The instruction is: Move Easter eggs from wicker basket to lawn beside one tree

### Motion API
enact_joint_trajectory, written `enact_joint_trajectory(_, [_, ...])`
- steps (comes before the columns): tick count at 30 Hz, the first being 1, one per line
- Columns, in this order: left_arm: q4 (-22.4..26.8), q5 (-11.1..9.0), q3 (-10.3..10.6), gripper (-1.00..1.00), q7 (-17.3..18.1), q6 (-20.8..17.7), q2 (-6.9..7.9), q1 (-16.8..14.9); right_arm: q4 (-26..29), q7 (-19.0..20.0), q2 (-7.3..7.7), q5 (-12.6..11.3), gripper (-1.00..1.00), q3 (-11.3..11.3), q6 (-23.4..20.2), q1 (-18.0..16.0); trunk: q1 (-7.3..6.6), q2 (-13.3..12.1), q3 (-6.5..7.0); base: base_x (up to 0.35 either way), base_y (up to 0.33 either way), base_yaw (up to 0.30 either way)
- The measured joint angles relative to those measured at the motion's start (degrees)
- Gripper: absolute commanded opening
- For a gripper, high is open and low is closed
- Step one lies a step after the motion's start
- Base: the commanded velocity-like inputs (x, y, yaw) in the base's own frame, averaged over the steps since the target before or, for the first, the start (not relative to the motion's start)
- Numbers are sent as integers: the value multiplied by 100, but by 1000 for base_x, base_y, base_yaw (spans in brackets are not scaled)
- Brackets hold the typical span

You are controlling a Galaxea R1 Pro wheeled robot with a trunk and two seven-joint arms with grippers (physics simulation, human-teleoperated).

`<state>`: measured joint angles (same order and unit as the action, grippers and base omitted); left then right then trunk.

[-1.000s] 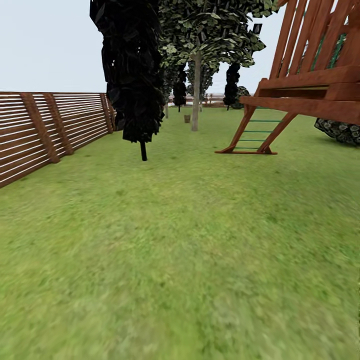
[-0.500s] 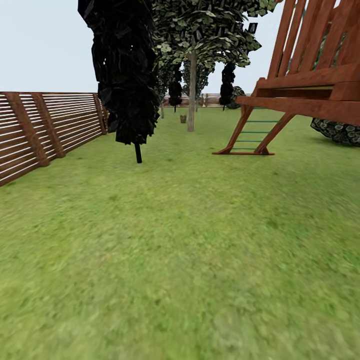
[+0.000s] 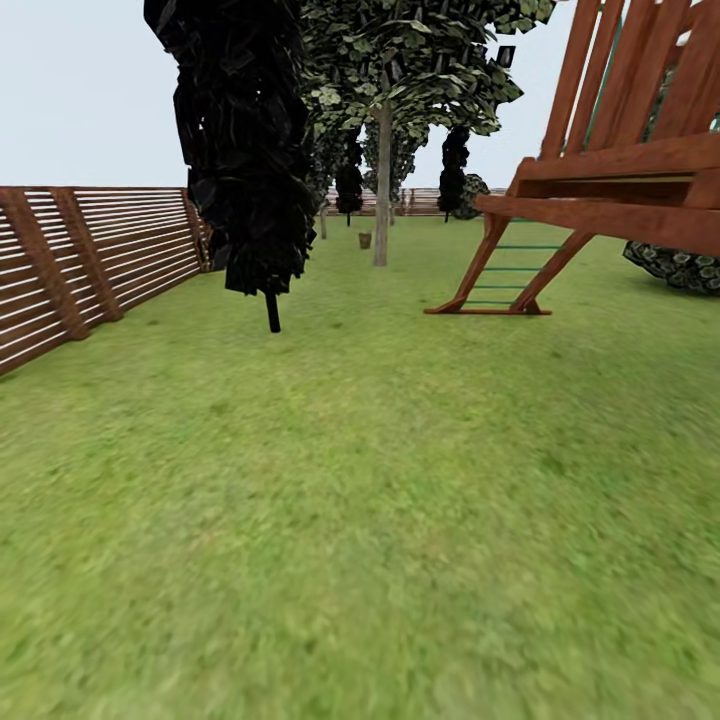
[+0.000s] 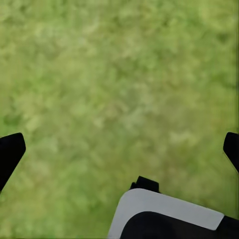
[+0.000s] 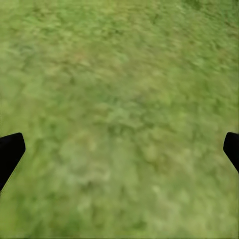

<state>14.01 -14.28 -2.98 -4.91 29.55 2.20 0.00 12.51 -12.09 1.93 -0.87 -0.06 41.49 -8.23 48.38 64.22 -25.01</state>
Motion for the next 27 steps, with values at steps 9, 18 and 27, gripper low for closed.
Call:
enact_joint_trajectory(9, [0, 0, 0, 100, 0, 0, 1, 0, -158, 7, 8, 14, 100, 11, 3, 0, -198, -361, 164, 333, 0, 0])
enact_joint_trajectory(18, [0, 0, 0, 100, 0, 0, 1, 0, -167, 11, 11, 20, 100, 11, 9, 0, -396, -722, 372, 333, 0, -42])
enact_joint_trajectory(27, [0, 0, 0, 100, 6, 0, 1, 0, -174, 12, 7, 22, 100, 11, 9, 0, -506, -925, 467, 333, 0, -3])
